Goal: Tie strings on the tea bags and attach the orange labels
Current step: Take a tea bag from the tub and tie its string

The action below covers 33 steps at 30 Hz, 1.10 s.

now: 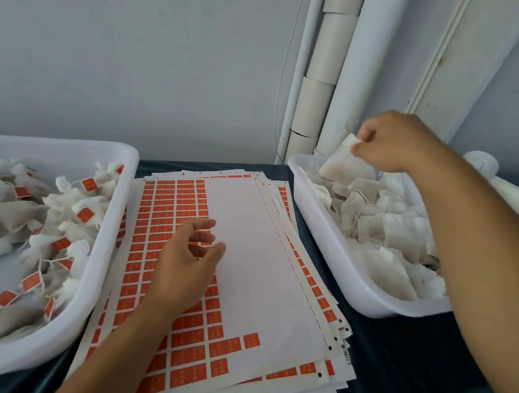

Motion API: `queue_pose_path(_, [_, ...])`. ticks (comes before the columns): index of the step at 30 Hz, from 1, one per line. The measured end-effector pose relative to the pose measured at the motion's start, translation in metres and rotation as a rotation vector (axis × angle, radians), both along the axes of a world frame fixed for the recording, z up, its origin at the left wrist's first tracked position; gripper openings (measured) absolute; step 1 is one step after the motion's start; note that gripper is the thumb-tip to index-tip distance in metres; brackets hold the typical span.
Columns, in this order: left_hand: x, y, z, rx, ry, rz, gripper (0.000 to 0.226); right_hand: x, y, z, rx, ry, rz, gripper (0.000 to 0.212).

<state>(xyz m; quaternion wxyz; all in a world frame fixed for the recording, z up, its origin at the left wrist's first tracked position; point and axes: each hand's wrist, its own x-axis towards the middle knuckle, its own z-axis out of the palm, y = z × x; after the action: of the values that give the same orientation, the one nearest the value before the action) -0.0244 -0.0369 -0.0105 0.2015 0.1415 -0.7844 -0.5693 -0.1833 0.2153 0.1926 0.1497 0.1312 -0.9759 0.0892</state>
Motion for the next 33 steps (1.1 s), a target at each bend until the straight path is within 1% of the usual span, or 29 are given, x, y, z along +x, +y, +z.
queue_pose_path(3, [0.003, 0.001, 0.005, 0.007, 0.033, 0.031, 0.03, 0.016, -0.011, 0.014, -0.054, 0.08, 0.07, 0.006])
queue_pose_path(6, [0.006, 0.004, 0.011, 0.075, 0.091, 0.061, 0.025, 0.042, -0.032, 0.02, -0.167, 0.16, 0.233, 0.009])
queue_pose_path(8, [0.009, 0.002, 0.017, 0.141, 0.123, 0.057, 0.032, 0.058, -0.048, 0.019, -0.199, 0.158, 0.333, 0.007])
queue_pose_path(9, [0.011, 0.0, 0.019, 0.175, 0.132, 0.035, 0.038, 0.065, -0.056, 0.016, -0.22, 0.13, 0.378, 0.005])
queue_pose_path(11, [0.012, -0.006, 0.021, 0.258, 0.135, -0.086, 0.054, 0.075, -0.072, 0.004, -0.265, 0.033, 0.456, 0.003])
queue_pose_path(13, [0.012, -0.011, 0.024, 0.425, 0.155, -0.237, 0.069, 0.08, -0.088, -0.018, -0.295, -0.103, 0.528, 0.005])
queue_pose_path(15, [0.012, -0.016, 0.025, 0.553, 0.169, -0.339, 0.076, 0.082, -0.103, -0.044, -0.323, -0.258, 0.582, 0.006])
queue_pose_path(16, [0.013, -0.018, 0.025, 0.55, 0.159, -0.366, 0.077, 0.083, -0.109, -0.057, -0.349, -0.327, 0.599, 0.008])
queue_pose_path(17, [0.014, -0.018, 0.025, 0.502, 0.137, -0.374, 0.077, 0.082, -0.113, -0.07, -0.384, -0.379, 0.61, 0.01])
queue_pose_path(19, [0.014, -0.017, 0.022, 0.346, 0.074, -0.33, 0.073, 0.078, -0.12, -0.091, -0.464, -0.43, 0.624, 0.013])
queue_pose_path(21, [0.013, -0.017, 0.019, 0.264, 0.018, -0.24, 0.06, 0.071, -0.123, -0.107, -0.59, -0.509, 0.64, 0.019])
queue_pose_path(23, [0.012, -0.018, 0.014, 0.298, -0.011, -0.185, 0.048, 0.063, -0.123, -0.12, -0.701, -0.636, 0.65, 0.025])
queue_pose_path(26, [0.01, -0.02, 0.009, 0.398, -0.051, -0.097, 0.045, 0.054, -0.121, -0.138, -0.879, -0.843, 0.656, 0.038])
queue_pose_path(28, [0.007, -0.022, 0.005, 0.506, -0.079, -0.042, 0.04, 0.053, -0.12, -0.147, -0.941, -0.918, 0.625, 0.05])
queue_pose_path(30, [0.005, -0.024, 0.004, 0.588, -0.106, -0.006, 0.033, 0.053, -0.119, -0.154, -0.94, -0.916, 0.617, 0.048])
queue_pose_path(31, [0.003, -0.024, 0.003, 0.615, -0.113, -0.003, 0.034, 0.055, -0.118, -0.156, -0.932, -0.887, 0.608, 0.042])
queue_pose_path(33, [0.002, -0.024, 0.004, 0.661, -0.119, -0.015, 0.044, 0.059, -0.116, -0.159, -0.892, -0.778, 0.611, 0.021])
